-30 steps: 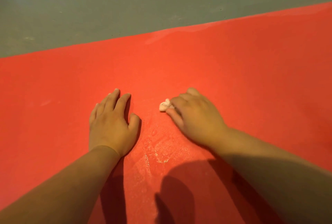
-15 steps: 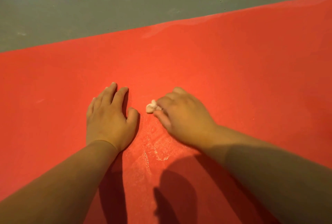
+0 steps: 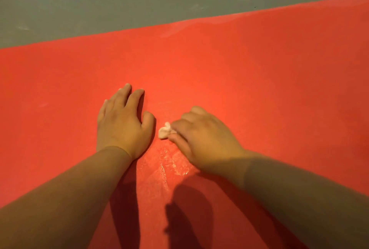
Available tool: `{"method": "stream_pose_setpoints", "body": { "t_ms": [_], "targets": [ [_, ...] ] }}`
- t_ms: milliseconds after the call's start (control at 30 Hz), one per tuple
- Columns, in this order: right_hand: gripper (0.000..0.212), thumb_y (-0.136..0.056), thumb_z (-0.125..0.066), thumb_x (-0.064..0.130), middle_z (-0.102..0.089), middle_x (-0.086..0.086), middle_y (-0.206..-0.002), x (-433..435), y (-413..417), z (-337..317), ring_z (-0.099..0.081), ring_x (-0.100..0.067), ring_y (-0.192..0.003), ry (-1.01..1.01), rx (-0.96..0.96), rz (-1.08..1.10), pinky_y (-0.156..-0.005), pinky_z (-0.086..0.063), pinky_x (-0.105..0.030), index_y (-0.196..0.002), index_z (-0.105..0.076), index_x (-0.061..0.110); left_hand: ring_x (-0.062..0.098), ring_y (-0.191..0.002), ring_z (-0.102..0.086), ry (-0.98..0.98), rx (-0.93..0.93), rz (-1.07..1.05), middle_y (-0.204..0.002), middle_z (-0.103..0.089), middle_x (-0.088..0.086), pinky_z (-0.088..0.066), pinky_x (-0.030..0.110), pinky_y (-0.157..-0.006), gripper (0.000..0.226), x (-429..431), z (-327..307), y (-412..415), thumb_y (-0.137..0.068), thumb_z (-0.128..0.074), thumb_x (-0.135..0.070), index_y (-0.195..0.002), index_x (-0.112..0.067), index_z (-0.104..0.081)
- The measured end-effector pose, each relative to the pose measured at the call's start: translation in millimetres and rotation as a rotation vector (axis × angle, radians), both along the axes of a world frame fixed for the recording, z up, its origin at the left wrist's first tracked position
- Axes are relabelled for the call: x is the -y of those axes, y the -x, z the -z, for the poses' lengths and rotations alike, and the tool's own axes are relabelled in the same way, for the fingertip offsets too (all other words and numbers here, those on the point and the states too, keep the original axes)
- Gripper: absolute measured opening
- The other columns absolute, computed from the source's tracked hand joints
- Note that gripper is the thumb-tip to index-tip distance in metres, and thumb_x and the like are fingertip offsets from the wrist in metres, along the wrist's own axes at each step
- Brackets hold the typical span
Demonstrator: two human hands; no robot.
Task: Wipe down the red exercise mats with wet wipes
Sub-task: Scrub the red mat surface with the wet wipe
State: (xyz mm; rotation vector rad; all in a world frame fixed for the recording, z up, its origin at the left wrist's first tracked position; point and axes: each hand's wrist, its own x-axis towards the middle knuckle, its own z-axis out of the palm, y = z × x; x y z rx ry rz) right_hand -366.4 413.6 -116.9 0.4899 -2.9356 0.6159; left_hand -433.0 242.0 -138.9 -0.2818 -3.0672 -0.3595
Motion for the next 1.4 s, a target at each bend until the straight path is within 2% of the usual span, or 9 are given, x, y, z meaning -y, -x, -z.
{"method": "stream_pose_setpoints", "body": {
  "t_ms": [200,300,500,700,833,933,1133,1267,1400],
  "targets": [
    [0.034,-0.098,-0.043,0.037,-0.068,-0.011,-0.098,-71.9,39.5,-3.6,-0.055,-0.032,-0.09,-0.111,-0.095,0.535,-0.082,-0.038,-0.038,-0.097,-0.067,0.013,0.028,-0.138,-0.031,0.005,-0.017,0.017,-0.151,-0.036,0.009,-0.022,0.047,-0.115,0.063,-0.4,-1.0,4.0,-0.08,-0.034,-0.04,-0.138,-0.02,-0.048],
    [0.016,-0.092,-0.056,0.021,-0.065,-0.008,-0.081,-10.0,3.9,2.4,-0.056,-0.031,-0.079,-0.072,-0.057,0.282,-0.069,-0.043,-0.038,-0.086,-0.068,0.014,0.028,-0.138,-0.031,0.005,-0.019,0.017,-0.151,-0.036,0.01,-0.022,0.047,-0.115,0.063,0.0,-1.3,4.5,-0.08,-0.034,-0.04,-0.138,-0.02,-0.048],
    [0.004,-0.088,-0.063,0.026,-0.059,0.002,-0.076,-4.2,-32.2,3.2,-0.053,-0.022,-0.074,-0.017,0.009,-0.195,-0.064,-0.045,-0.034,-0.09,-0.066,0.023,0.027,-0.14,-0.029,-0.008,-0.019,0.012,-0.152,-0.034,0.008,-0.02,0.046,-0.116,0.064,0.6,0.4,6.7,-0.08,-0.032,-0.041,-0.139,-0.021,-0.046],
    [0.034,-0.099,-0.041,0.034,-0.067,-0.016,-0.099,-94.3,43.4,3.2,-0.056,-0.035,-0.092,-0.115,-0.102,0.691,-0.081,-0.037,-0.039,-0.097,-0.067,0.012,0.027,-0.14,-0.028,-0.009,-0.022,0.019,-0.152,-0.034,0.009,-0.019,0.047,-0.116,0.063,-0.7,1.3,11.6,-0.08,-0.032,-0.041,-0.139,-0.022,-0.045],
    [0.012,-0.091,-0.057,0.019,-0.064,-0.006,-0.079,-11.5,7.1,4.3,-0.057,-0.029,-0.077,-0.013,-0.105,0.219,-0.068,-0.047,-0.035,-0.09,-0.069,0.019,0.027,-0.14,-0.028,0.001,-0.024,0.028,-0.152,-0.033,0.009,-0.018,0.047,-0.117,0.063,-1.4,1.5,13.6,-0.081,-0.032,-0.041,-0.14,-0.021,-0.045],
    [0.022,-0.093,-0.052,0.03,-0.063,-0.004,-0.08,-19.7,11.7,5.7,-0.054,-0.027,-0.08,-0.117,-0.074,-0.003,-0.07,-0.043,-0.037,-0.085,-0.066,0.016,0.026,-0.142,-0.026,0.013,-0.023,0.035,-0.153,-0.031,0.009,-0.017,0.046,-0.117,0.066,-1.5,2.8,15.9,-0.08,-0.029,-0.043,-0.141,-0.023,-0.042],
    [0.028,-0.095,-0.047,0.032,-0.069,-0.011,-0.107,-117.7,79.9,1.2,-0.057,-0.035,-0.102,-0.119,-0.091,0.8,-0.085,-0.046,-0.037,-0.107,-0.068,0.02,0.023,-0.142,-0.024,0.049,-0.019,0.038,-0.154,-0.029,0.006,-0.015,0.045,-0.117,0.068,-3.5,4.7,22.6,-0.079,-0.027,-0.047,-0.143,-0.026,-0.039],
    [0.022,-0.091,-0.053,0.017,-0.066,0.0,-0.093,-21.5,61.3,9.1,-0.055,-0.025,-0.092,-0.063,-0.103,0.395,-0.078,-0.044,-0.034,-0.102,-0.069,0.027,0.026,-0.139,-0.03,0.032,-0.043,0.027,-0.151,-0.036,0.008,-0.02,0.047,-0.116,0.068,-4.8,3.5,32.1,-0.078,-0.029,-0.048,-0.14,-0.024,-0.045],
    [0.023,-0.094,-0.048,0.032,-0.067,-0.001,-0.09,-31.0,59.6,9.4,-0.054,-0.025,-0.088,-0.169,-0.137,0.198,-0.073,-0.04,-0.036,-0.092,-0.067,0.019,0.029,-0.137,-0.034,0.011,-0.063,0.031,-0.149,-0.038,0.011,-0.025,0.047,-0.114,0.066,-12.5,4.7,59.2,-0.079,-0.032,-0.044,-0.138,-0.02,-0.048]
  ]
}}
